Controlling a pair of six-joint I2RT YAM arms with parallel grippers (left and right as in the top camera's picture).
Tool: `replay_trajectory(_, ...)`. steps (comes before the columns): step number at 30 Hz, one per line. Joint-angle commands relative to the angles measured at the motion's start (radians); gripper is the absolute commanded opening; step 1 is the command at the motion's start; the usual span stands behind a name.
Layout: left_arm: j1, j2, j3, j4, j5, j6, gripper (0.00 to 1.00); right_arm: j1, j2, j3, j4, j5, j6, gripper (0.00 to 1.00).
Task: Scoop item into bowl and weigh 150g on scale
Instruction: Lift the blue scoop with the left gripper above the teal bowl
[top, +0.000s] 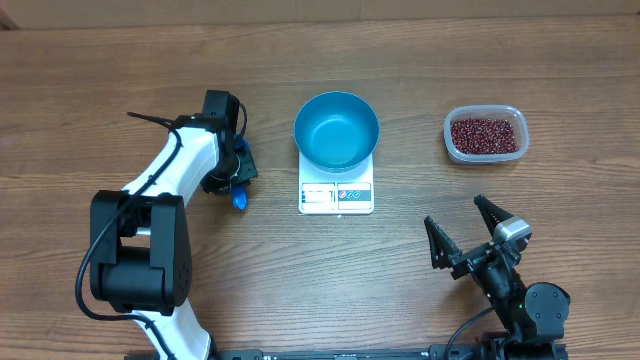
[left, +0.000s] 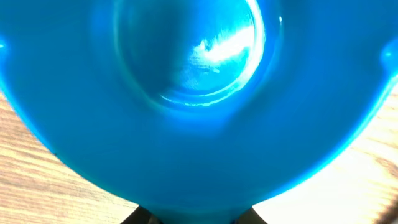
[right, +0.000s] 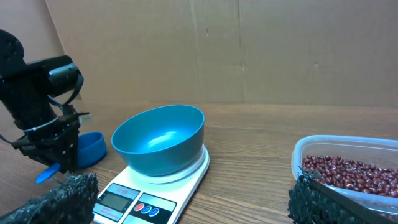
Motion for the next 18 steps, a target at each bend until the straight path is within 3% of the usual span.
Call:
replay_trajectory(1, 0.005, -0.027, 0.077, -0.037, 0.047, 0.017, 0.08, 0.005, -0.008, -0.011, 0.000, -0.005, 0.003, 1.00)
replay_trajectory(10, 0.005, -0.039, 0.432, -0.309, 0.077, 0.035, 0.08, 0.005, -0.008, -0.011, 0.003, -0.005, 0.003, 1.00)
replay_trajectory(18, 0.026, -0.093, 0.584, -0.371, 0.368, 0.053, 0.09, 0.005, -0.008, -0.006, 0.084, -0.172, 0.004, 1.00)
